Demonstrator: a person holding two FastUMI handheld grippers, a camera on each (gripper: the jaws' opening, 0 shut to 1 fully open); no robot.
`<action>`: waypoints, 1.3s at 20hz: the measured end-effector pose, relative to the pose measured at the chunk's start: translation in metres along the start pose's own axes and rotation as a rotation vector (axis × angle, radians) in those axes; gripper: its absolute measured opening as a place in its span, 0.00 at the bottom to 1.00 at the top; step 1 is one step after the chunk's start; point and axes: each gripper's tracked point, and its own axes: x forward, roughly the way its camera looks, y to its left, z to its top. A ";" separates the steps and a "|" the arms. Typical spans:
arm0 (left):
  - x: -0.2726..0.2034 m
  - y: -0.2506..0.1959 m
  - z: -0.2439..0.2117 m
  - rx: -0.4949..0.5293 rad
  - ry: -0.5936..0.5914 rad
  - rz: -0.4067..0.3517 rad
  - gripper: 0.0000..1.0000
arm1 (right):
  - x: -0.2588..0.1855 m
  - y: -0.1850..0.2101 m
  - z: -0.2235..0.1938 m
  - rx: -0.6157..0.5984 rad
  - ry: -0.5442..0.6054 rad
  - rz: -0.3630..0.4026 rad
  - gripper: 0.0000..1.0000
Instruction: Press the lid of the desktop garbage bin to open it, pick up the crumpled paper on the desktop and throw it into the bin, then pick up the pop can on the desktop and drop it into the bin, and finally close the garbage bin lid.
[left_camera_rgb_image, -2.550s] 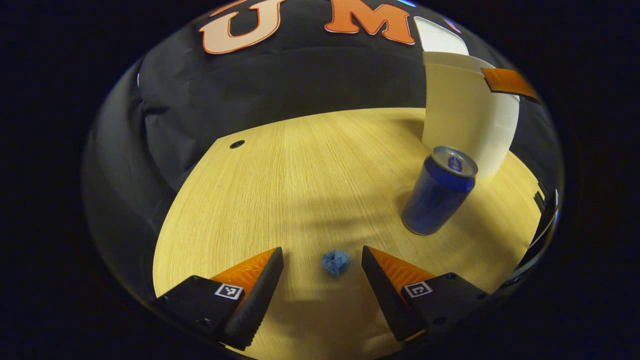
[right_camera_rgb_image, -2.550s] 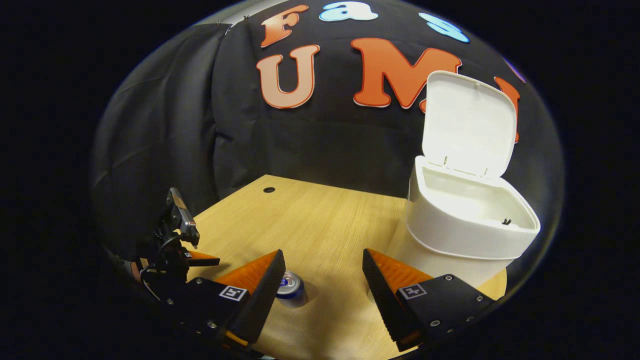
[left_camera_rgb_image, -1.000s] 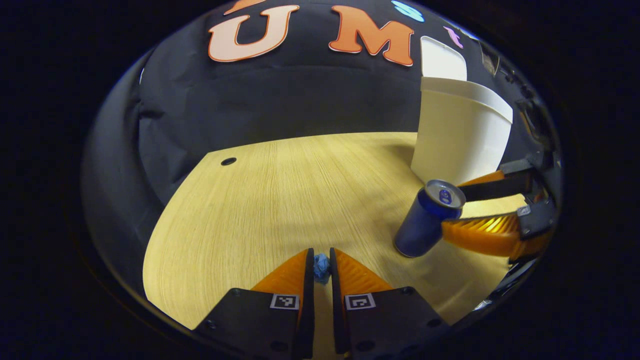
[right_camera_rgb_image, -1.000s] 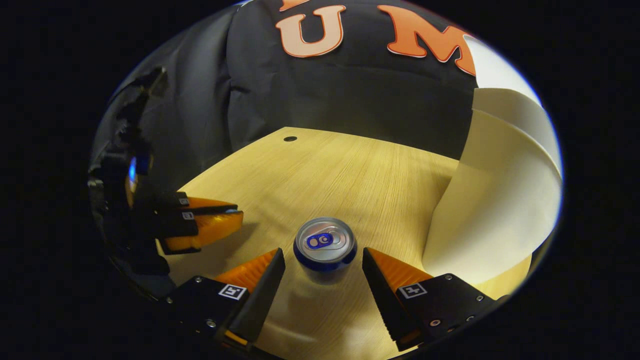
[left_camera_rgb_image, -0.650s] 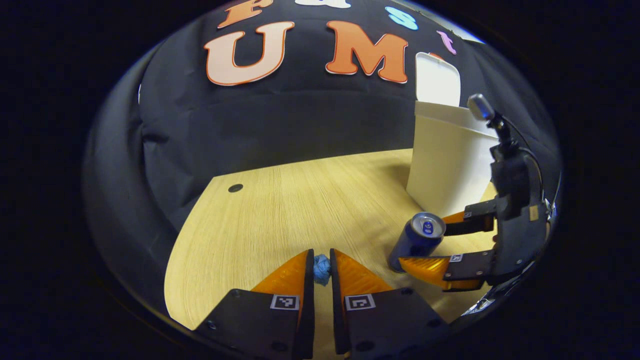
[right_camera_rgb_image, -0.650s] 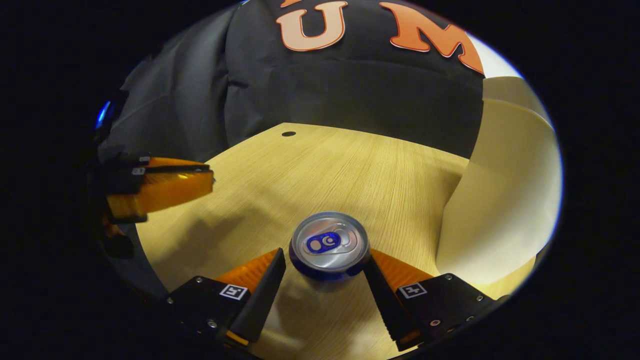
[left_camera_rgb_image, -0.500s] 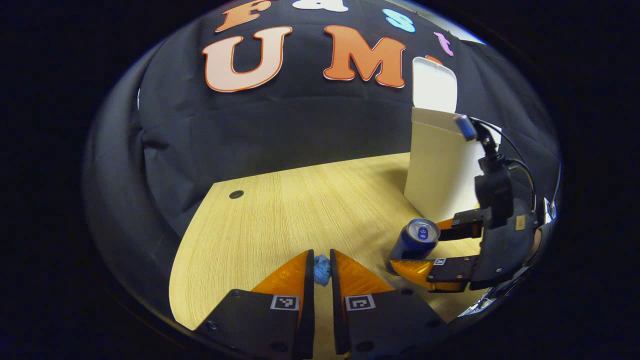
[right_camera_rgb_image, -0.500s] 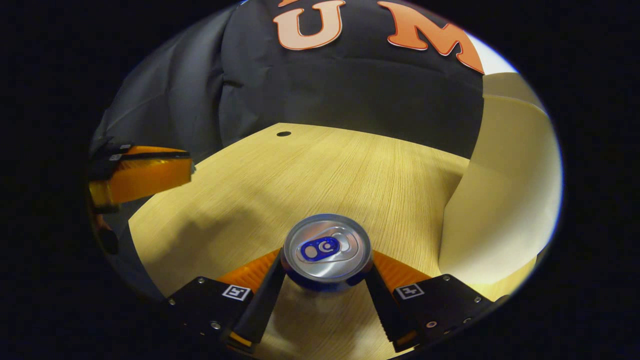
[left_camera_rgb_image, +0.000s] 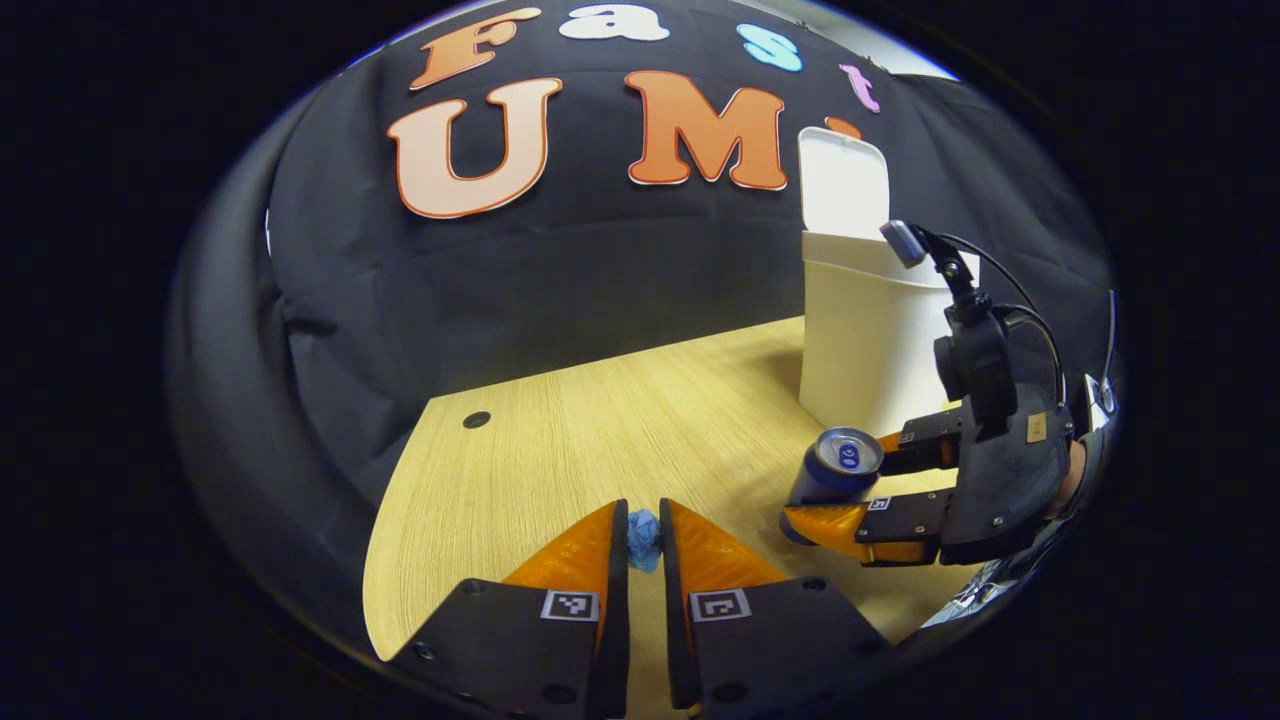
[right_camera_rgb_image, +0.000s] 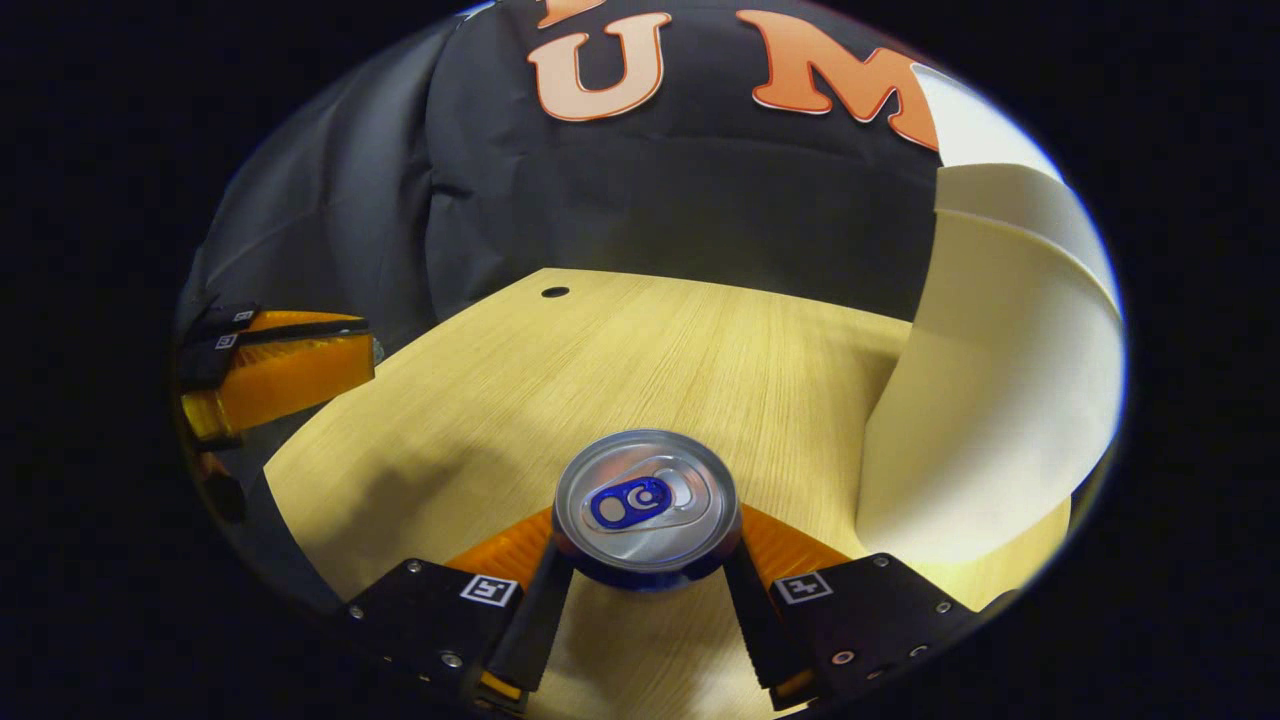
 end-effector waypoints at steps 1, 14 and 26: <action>0.012 0.001 -0.008 -0.010 -0.008 -0.003 0.19 | -0.008 -0.004 0.006 0.005 -0.006 -0.012 0.78; 0.020 -0.004 0.093 0.029 -0.160 -0.039 0.19 | -0.103 -0.081 0.025 0.036 -0.096 -0.248 0.78; 0.029 -0.098 0.178 0.034 -0.272 -0.198 0.19 | -0.159 -0.144 0.015 0.114 -0.136 -0.395 0.78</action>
